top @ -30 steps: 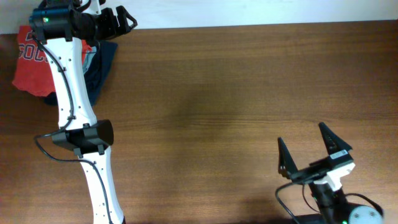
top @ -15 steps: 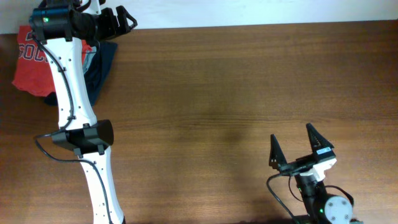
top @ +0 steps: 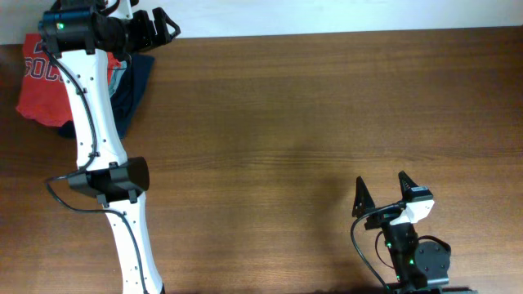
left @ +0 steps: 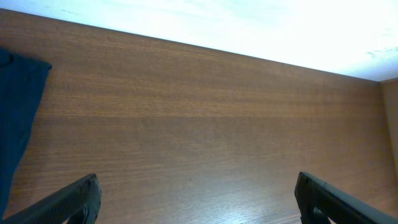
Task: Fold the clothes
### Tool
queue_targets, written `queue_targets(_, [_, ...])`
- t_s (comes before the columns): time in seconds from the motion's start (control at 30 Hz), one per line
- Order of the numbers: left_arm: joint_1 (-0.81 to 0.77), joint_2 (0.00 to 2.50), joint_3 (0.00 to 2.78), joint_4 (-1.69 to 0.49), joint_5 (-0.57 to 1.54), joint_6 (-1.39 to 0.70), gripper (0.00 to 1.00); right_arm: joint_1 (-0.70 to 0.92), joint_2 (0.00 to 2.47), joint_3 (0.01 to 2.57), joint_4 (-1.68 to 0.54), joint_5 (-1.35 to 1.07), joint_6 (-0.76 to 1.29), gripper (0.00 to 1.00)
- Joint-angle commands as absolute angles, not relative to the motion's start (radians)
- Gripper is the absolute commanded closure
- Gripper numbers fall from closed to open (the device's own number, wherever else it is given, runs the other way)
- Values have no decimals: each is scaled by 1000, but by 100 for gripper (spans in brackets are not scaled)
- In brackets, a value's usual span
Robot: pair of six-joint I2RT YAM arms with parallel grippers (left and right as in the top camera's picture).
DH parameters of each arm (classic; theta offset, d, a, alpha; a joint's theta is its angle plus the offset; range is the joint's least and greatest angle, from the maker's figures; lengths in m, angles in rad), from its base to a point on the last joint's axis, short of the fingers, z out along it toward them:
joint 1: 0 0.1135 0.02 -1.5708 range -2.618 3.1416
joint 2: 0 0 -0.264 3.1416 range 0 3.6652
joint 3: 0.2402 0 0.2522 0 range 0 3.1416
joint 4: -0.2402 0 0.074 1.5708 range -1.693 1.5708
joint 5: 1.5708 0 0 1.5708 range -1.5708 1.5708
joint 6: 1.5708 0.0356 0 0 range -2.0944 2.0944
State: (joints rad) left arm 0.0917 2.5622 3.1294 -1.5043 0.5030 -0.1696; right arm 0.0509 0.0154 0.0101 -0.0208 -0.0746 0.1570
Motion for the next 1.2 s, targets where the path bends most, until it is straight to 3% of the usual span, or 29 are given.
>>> queue_targets(0.0, [94, 2558, 3128, -1504, 496, -171, 1, 45, 4, 6, -62, -13, 162, 2])
queue_targets(1.17, [94, 2558, 3128, -1504, 496, -171, 1, 44, 6, 6, -78, -14, 162, 2])
